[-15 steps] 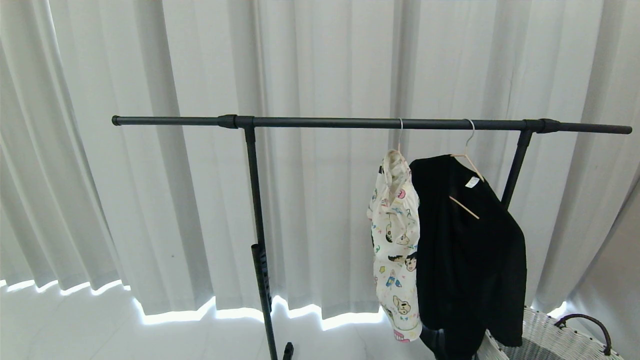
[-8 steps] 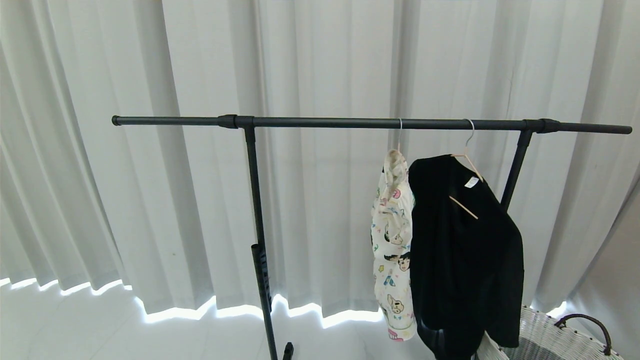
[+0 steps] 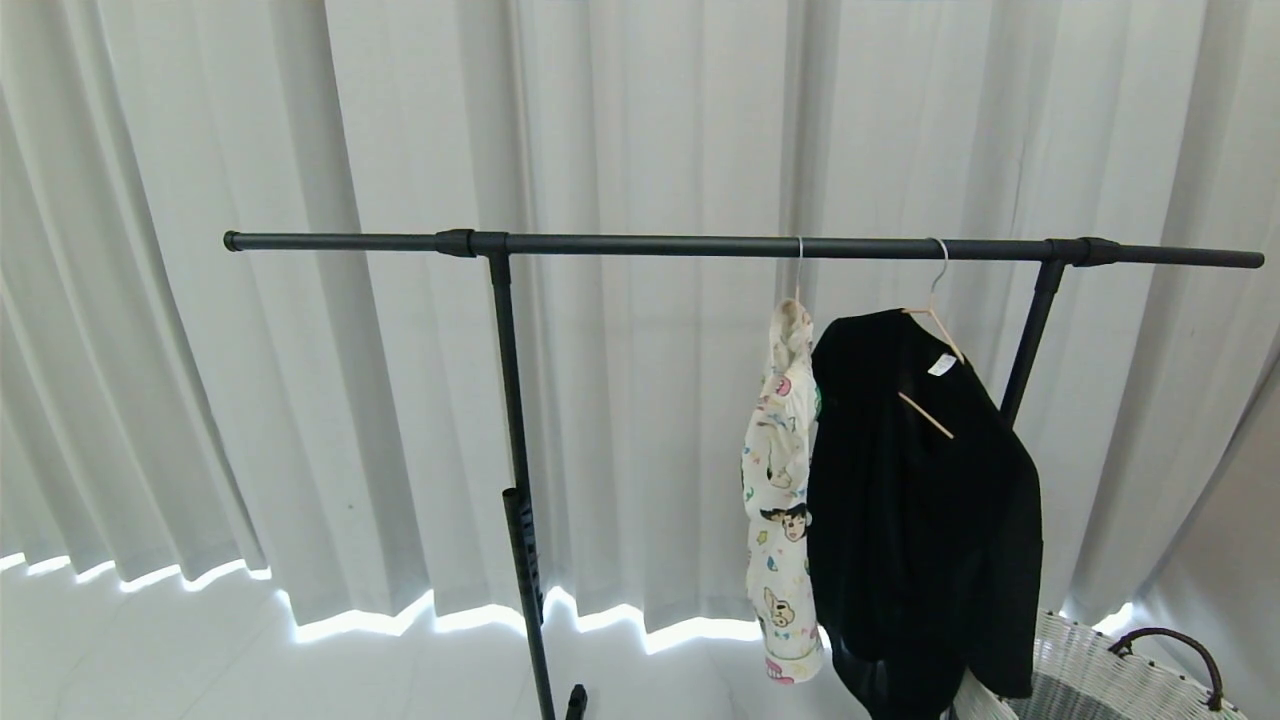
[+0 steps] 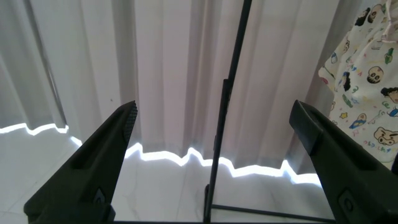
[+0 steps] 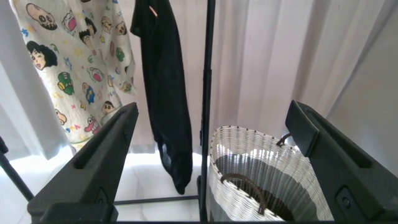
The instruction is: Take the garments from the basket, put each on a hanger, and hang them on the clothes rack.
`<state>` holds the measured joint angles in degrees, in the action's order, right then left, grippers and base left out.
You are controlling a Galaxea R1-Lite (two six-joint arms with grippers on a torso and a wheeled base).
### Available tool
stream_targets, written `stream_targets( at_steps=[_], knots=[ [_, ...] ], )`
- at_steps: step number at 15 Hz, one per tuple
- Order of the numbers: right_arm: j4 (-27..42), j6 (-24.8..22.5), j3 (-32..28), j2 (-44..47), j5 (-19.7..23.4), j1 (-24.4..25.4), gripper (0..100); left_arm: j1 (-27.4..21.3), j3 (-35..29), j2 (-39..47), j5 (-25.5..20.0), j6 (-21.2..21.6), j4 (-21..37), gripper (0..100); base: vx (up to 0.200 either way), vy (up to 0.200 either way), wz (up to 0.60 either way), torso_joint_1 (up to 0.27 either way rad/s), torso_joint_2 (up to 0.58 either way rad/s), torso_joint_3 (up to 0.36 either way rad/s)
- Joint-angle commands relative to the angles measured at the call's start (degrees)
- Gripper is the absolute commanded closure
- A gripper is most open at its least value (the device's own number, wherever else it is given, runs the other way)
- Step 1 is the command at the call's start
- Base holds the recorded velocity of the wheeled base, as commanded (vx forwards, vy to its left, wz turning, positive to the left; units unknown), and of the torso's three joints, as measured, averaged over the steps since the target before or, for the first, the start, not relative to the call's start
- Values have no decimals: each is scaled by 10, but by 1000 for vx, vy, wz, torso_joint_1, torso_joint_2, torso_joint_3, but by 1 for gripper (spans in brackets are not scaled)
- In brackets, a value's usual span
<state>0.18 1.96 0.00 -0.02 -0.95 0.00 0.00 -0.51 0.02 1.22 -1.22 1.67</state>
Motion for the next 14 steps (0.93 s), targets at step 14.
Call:
stream_targets(
  at_steps=[14],
  knots=[
    [0, 0, 0, 0, 0, 0, 0, 0, 0, 0, 0, 0, 0, 0, 0, 0, 0, 0, 0, 0]
  ],
)
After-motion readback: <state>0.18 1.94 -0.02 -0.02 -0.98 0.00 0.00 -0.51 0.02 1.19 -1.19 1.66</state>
